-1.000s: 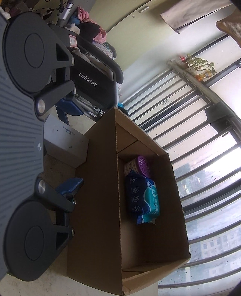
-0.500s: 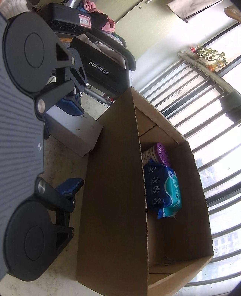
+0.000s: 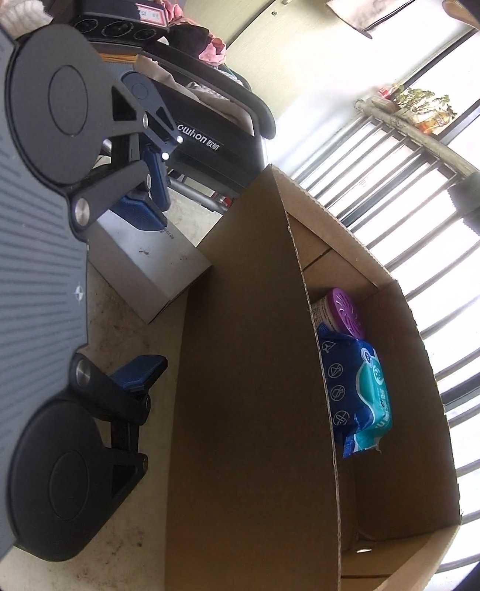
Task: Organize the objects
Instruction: 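Move the right gripper to the white rectangular box and close on it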
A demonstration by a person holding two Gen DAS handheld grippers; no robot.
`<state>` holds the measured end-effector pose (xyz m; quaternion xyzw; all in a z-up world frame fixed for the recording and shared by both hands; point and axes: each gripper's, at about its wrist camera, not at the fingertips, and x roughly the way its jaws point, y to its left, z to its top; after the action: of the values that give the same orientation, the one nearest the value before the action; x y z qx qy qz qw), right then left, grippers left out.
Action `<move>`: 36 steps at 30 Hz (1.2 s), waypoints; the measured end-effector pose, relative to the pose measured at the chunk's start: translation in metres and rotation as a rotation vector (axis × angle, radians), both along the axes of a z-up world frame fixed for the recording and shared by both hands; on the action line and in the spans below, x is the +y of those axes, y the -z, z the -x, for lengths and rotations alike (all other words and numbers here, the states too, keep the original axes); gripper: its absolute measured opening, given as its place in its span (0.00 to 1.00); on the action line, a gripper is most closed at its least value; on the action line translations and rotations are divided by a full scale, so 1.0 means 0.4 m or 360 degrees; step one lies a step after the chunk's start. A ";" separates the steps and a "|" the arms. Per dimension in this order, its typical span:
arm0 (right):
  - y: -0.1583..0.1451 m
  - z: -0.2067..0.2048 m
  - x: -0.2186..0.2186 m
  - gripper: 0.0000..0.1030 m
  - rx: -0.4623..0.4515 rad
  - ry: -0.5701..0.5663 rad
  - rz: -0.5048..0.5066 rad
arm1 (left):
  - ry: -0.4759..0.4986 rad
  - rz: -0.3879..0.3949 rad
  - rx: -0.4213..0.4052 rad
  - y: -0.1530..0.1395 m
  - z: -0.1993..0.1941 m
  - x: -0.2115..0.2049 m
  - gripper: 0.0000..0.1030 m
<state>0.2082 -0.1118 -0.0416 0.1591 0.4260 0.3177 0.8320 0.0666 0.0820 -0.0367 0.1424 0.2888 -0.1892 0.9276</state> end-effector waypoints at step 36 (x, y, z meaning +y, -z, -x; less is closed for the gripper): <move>0.042 -0.042 0.084 0.68 0.0101 -0.0059 -0.0117 | -0.0131 0.0417 -0.0072 0.080 -0.023 0.098 0.70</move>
<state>0.2249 -0.0782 -0.0582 0.1916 0.4431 0.3434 0.8056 0.0759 0.1211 -0.0688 0.0122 0.2462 -0.1840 0.9515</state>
